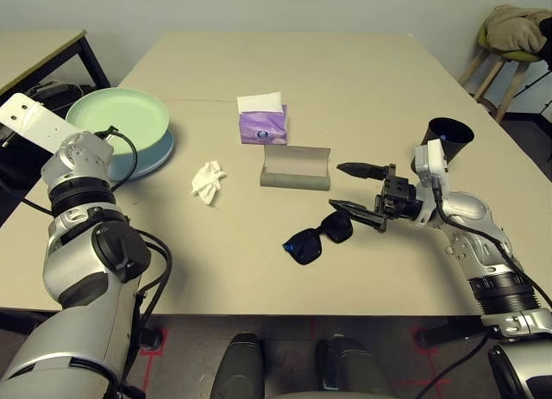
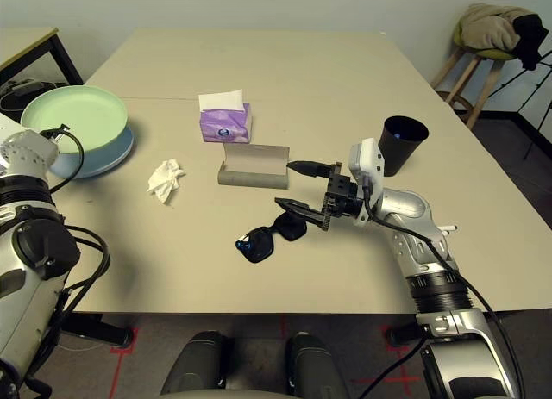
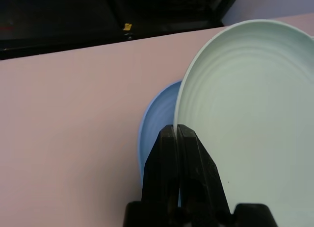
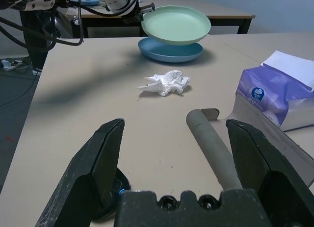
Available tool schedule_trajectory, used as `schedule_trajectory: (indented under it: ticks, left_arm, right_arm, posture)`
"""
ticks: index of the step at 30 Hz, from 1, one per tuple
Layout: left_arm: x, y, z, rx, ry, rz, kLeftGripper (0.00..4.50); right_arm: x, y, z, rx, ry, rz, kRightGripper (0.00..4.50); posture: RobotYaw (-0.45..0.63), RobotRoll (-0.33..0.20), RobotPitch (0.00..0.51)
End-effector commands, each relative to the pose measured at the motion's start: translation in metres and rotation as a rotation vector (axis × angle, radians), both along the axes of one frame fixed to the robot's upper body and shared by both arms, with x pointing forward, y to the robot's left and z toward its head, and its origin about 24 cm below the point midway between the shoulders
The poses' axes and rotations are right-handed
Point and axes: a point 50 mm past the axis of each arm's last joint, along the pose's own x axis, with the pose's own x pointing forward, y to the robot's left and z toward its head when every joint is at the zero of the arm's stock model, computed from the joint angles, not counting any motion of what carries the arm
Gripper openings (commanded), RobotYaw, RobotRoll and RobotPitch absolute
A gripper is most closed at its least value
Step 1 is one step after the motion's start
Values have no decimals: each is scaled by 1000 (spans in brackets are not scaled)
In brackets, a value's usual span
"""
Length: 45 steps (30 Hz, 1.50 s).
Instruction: Organize and tidy the items on the table.
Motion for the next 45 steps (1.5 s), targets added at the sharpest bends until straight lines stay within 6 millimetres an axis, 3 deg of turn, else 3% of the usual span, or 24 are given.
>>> schedule_trajectory:
  ticks: [1,4,7,17,26,35,39,40,45]
  left_arm:
    - [-3,7,6,31,-9,57,20]
    - [-4,10,6,58,-24,92,20]
    - [-5,10,5,104,-30,96,709]
    - [1,0,1,119,-51,-9,4489]
    - [9,-14,5,133,-72,-224,4489]
    - [19,-39,0,353,-54,-732,4489]
    - [12,-49,-3,356,-50,-1087,4489]
    - [9,-50,-3,434,-33,-1161,4489]
    - [2,-53,-3,580,-22,-1358,4489]
  right_arm:
    - [-2,-3,3,3,-12,-12,4500]
    - [-2,-3,3,2,-12,-14,4500]
    - [-2,-4,2,1,-12,-16,4500]
    - [-2,-4,3,1,-12,-16,4500]
    - [-2,-3,3,2,-12,-13,4500]
    - [-3,0,6,4,-17,-16,4500]
    - [-2,-1,7,1,-19,-21,4500]
    - [-2,-2,7,1,-20,-24,4500]
    - [-1,-2,8,0,-24,-31,4500]
  posture:
    - [191,0,46]
    - [192,0,46]
    - [192,0,46]
    - [196,0,49]
    - [198,0,49]
    - [194,0,49]
    - [189,0,46]
    - [188,0,45]
    - [189,0,44]
